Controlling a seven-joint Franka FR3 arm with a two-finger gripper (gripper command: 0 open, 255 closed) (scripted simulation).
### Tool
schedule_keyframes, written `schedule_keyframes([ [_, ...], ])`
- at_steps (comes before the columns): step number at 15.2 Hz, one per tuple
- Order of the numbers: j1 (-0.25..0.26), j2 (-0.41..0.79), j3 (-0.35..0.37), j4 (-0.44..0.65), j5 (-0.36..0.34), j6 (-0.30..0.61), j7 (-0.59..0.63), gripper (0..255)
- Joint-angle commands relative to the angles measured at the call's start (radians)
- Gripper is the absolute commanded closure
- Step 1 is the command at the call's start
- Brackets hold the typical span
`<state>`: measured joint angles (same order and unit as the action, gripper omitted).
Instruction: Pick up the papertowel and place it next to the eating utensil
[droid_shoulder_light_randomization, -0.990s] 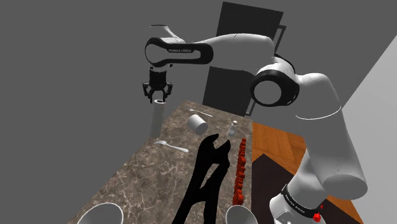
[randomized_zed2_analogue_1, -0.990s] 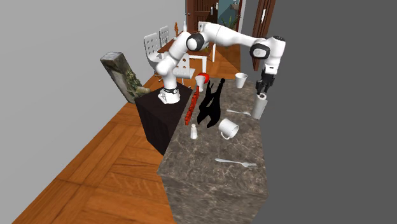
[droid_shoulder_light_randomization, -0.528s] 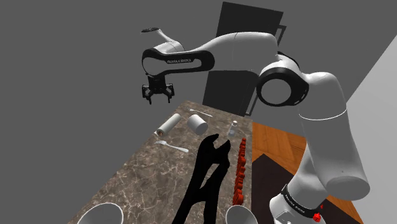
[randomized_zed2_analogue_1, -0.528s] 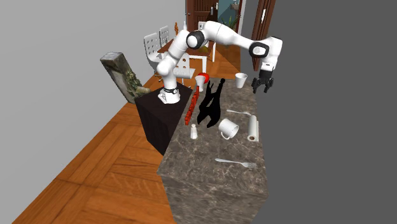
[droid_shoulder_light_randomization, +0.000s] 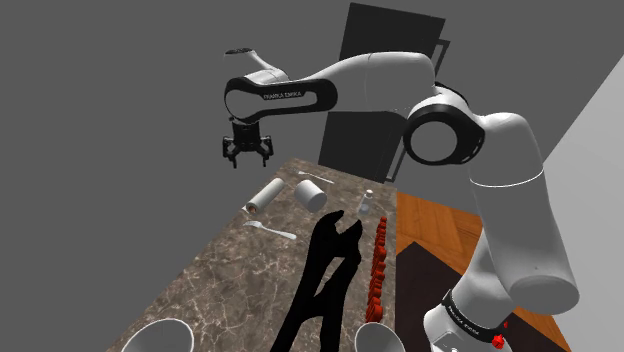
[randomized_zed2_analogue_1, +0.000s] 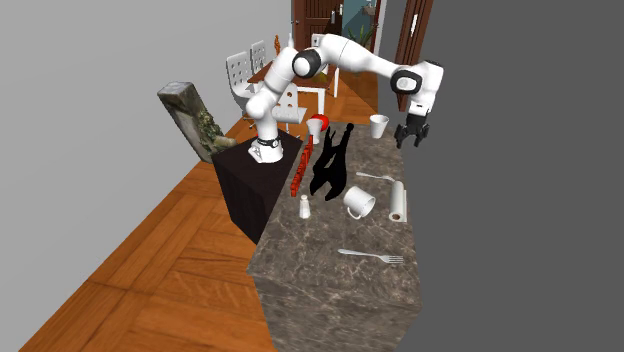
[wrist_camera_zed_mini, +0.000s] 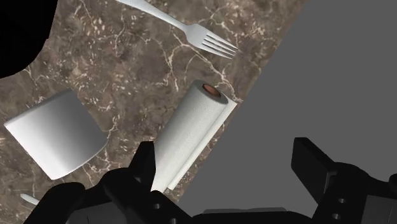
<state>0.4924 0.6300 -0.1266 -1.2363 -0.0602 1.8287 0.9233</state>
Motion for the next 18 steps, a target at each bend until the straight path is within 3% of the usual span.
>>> schedule_keyframes([
  [1, 0.007, 0.038, 0.013, -0.018, 0.004, 0.157, 0.001, 0],
  [2, 0.021, 0.023, 0.015, -0.043, 0.001, 0.165, 0.017, 255],
  [5, 0.020, -0.022, 0.012, -0.125, -0.003, 0.201, 0.014, 255],
  [9, 0.027, -0.010, 0.014, -0.115, -0.004, 0.203, 0.023, 255],
  [11, 0.020, -0.037, 0.006, -0.088, -0.006, 0.144, 0.022, 255],
  [12, 0.020, -0.037, 0.006, -0.088, -0.006, 0.144, 0.022, 0],
  [18, -0.064, 0.085, -0.011, -0.006, 0.059, 0.146, 0.045, 0],
])
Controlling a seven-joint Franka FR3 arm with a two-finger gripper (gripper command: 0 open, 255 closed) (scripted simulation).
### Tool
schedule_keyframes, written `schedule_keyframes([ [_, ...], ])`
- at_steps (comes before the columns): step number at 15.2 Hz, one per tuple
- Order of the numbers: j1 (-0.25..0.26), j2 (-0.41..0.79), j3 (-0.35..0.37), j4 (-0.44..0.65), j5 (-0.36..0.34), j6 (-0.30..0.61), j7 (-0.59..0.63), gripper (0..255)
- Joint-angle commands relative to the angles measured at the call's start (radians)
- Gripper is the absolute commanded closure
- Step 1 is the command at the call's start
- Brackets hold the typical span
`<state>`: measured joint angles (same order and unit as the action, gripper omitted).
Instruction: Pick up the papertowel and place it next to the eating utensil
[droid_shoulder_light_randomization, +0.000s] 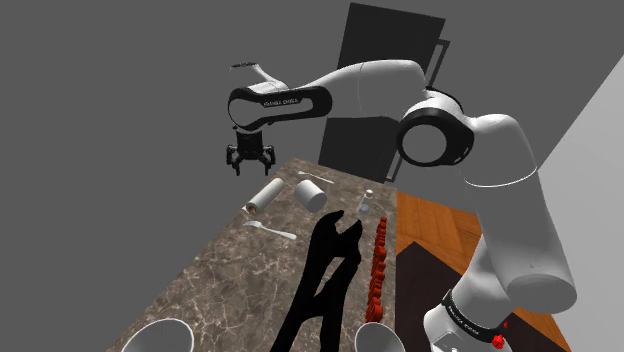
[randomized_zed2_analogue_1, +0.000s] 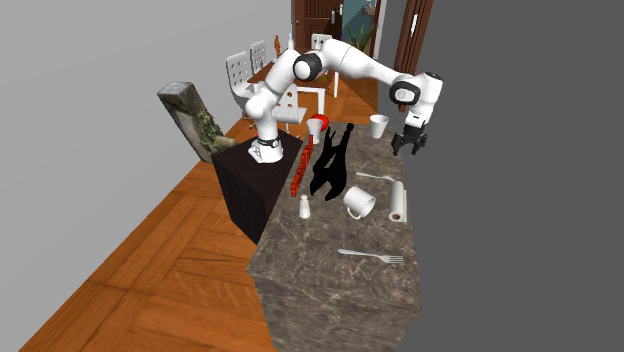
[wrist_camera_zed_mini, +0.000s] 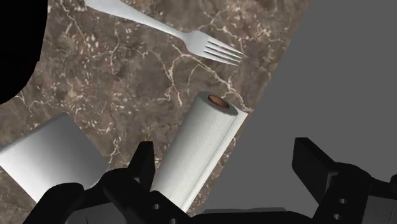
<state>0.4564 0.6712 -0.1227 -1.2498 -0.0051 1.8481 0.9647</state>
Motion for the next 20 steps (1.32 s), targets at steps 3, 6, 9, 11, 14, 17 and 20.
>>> schedule_keyframes([
  [3, -0.071, 0.105, -0.023, 0.048, 0.036, 0.127, 0.017, 0],
  [6, -0.113, 0.166, -0.030, 0.088, 0.068, 0.127, 0.031, 0],
  [9, -0.154, 0.226, -0.036, 0.127, 0.099, 0.128, 0.047, 0],
  [11, -0.181, 0.265, -0.039, 0.151, 0.117, 0.128, 0.057, 0],
  [14, -0.182, 0.282, -0.037, 0.140, 0.119, 0.156, 0.056, 0],
  [17, -0.183, 0.301, -0.036, 0.133, 0.121, 0.182, 0.055, 0],
  [20, -0.184, 0.311, -0.035, 0.130, 0.122, 0.196, 0.055, 0],
])
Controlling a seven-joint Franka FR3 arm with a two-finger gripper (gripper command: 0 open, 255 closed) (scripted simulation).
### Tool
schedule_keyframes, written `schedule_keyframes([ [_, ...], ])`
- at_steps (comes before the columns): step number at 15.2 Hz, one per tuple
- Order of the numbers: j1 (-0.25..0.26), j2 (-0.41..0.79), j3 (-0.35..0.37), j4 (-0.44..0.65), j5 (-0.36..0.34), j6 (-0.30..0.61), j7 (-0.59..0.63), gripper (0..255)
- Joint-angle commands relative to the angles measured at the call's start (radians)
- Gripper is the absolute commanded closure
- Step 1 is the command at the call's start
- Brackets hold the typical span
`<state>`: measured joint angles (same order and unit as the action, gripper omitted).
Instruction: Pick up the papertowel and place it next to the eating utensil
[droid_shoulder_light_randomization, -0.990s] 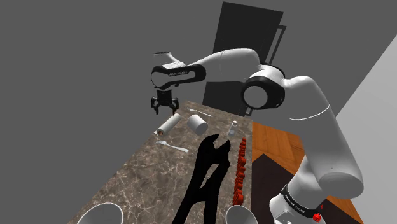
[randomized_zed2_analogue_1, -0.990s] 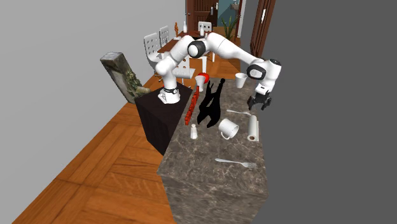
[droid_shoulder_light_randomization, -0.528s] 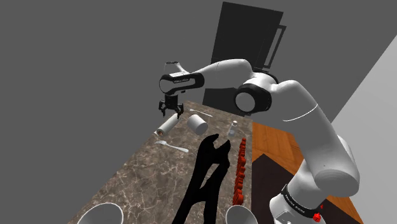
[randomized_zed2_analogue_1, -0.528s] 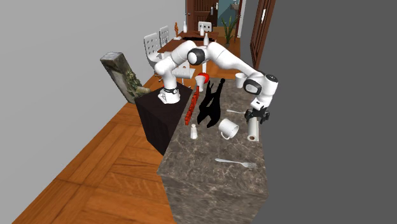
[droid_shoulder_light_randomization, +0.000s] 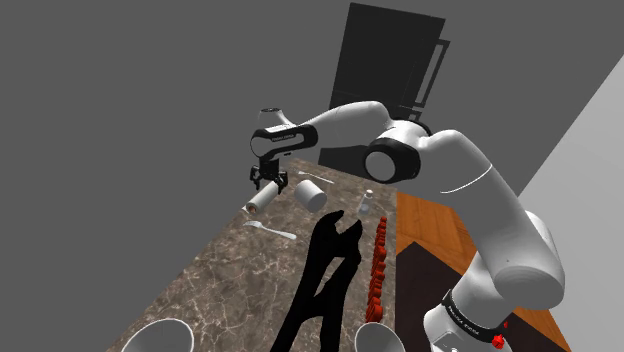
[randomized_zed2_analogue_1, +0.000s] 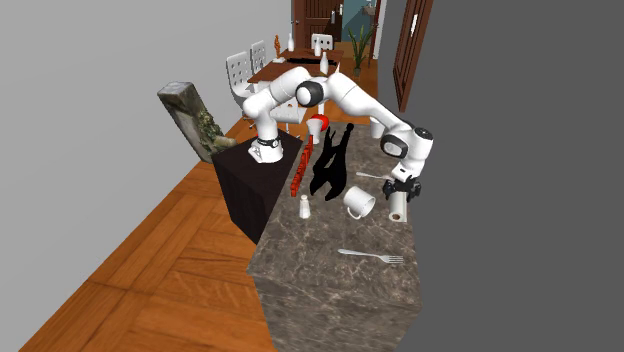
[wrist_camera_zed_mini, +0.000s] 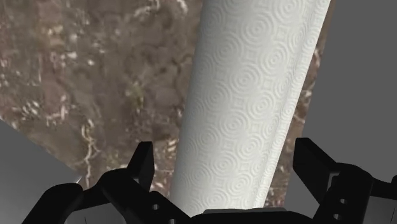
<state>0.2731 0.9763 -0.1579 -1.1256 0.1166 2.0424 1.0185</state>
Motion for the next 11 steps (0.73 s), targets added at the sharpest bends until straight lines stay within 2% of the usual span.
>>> schedule_keyframes([
  [1, 0.000, 0.006, 0.000, 0.006, 0.000, 0.001, 0.001, 0],
  [7, 0.000, 0.006, 0.000, 0.005, 0.000, 0.001, 0.001, 0],
  [8, 0.000, 0.006, 0.000, 0.005, 0.000, 0.001, 0.001, 255],
  [11, 0.000, 0.006, 0.000, 0.006, 0.000, 0.001, 0.001, 255],
])
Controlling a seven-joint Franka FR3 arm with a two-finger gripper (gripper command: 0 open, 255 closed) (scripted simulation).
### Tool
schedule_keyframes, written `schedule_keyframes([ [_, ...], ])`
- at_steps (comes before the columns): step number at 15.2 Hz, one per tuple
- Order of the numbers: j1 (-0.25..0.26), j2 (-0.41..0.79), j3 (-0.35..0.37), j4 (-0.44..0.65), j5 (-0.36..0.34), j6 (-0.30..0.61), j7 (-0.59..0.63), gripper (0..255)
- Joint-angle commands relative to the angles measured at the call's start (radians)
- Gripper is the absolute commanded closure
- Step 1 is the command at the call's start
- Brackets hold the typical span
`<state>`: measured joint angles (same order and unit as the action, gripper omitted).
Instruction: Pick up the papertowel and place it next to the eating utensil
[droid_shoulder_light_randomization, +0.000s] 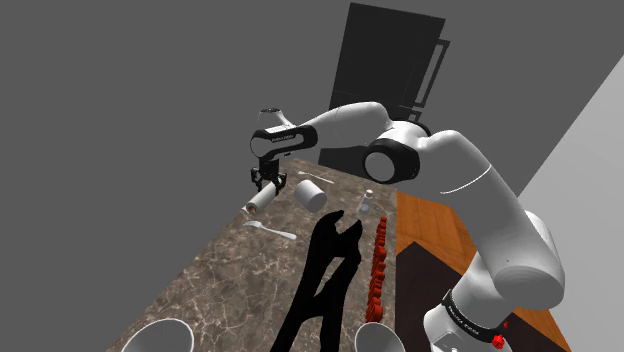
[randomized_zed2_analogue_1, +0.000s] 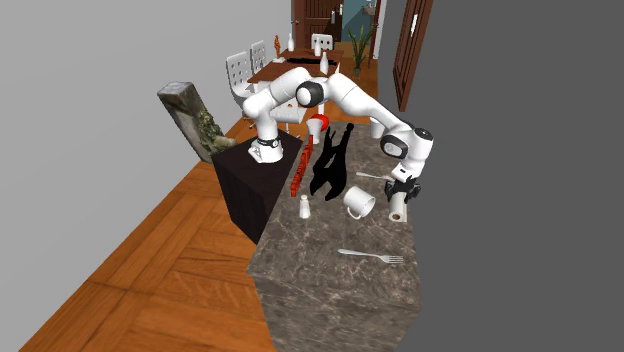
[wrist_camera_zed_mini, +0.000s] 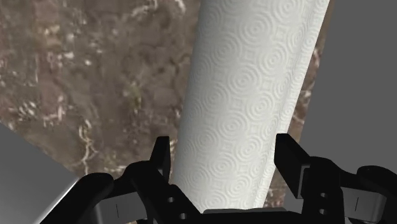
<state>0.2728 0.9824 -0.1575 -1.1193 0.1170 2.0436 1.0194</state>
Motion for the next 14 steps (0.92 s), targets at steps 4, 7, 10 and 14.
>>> schedule_keyframes([
  [4, 0.000, 0.001, 0.000, 0.000, 0.000, 0.000, 0.000, 255],
  [7, 0.001, -0.008, -0.001, -0.001, -0.001, -0.007, 0.000, 255],
  [10, 0.002, -0.031, -0.003, -0.002, -0.003, -0.030, 0.000, 255],
  [14, 0.003, -0.060, -0.005, 0.003, -0.005, -0.063, 0.001, 255],
])
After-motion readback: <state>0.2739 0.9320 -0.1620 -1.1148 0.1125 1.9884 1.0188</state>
